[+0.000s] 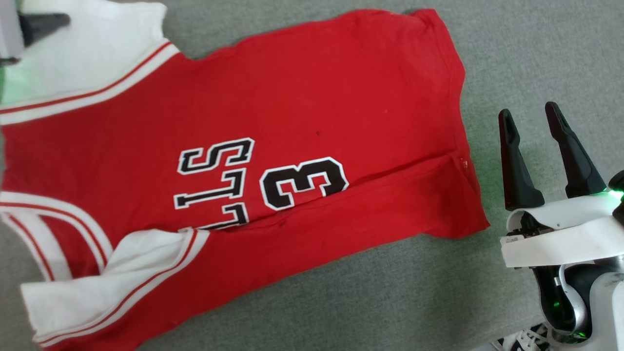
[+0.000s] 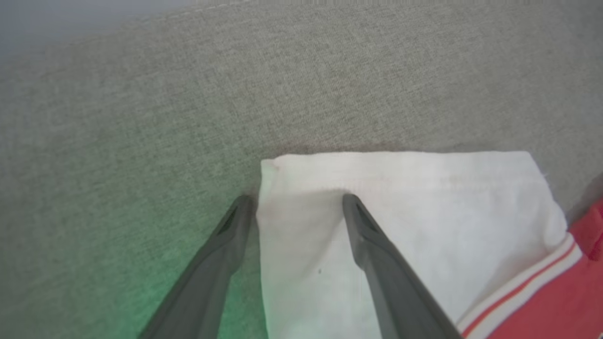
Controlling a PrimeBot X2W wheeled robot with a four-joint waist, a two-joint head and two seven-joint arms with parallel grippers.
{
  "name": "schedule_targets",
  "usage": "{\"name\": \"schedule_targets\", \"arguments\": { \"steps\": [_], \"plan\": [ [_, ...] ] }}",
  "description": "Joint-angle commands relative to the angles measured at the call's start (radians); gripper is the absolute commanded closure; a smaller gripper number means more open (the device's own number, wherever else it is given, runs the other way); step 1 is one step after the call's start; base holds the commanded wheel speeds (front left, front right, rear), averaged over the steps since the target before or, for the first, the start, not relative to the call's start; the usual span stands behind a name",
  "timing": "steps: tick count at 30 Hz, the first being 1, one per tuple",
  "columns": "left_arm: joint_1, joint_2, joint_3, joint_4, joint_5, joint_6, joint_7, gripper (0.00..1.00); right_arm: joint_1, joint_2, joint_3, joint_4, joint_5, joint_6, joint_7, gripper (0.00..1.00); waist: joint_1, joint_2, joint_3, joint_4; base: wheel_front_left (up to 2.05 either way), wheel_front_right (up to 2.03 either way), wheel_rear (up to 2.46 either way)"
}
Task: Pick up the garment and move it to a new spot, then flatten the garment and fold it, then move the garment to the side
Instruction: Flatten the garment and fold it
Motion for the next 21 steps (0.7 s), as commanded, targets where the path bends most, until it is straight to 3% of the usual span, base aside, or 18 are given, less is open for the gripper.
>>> {"name": "schedule_targets", "arguments": {
  "steps": [1,3,9,15,21],
  "plan": [
    [0.035,-0.017,-0.021,0.006,-0.006,0.000,0.007,0.59,-0.002,0.004,0.000,-0.003,0.005,-0.001,0.000,0.00,0.0000,-0.0001,0.020,-0.018,0.00,0.00,0.00],
    [0.053,-0.023,-0.033,0.004,-0.017,0.000,0.017,1.00,-0.005,0.005,0.004,0.000,0.007,-0.001,0.007,0.00,0.0000,-0.0001,0.017,-0.014,0.00,0.00,0.00],
    [0.068,-0.020,-0.045,-0.024,-0.040,0.000,-0.005,1.00,-0.082,-0.015,0.028,0.020,0.037,-0.001,0.122,0.00,0.0000,-0.0001,0.012,0.010,0.00,0.00,0.00],
    [0.066,-0.033,-0.062,-0.063,-0.057,0.000,-0.037,1.00,-0.322,-0.089,0.064,0.144,0.085,-0.001,0.402,0.00,0.0000,-0.0001,0.008,0.047,0.00,0.00,0.00],
    [0.056,-0.049,-0.087,-0.109,-0.072,0.000,-0.066,1.00,-0.580,-0.137,0.066,0.381,0.177,-0.001,0.716,0.00,0.0000,-0.0001,0.015,0.098,0.00,0.00,0.00]
  ]
}}
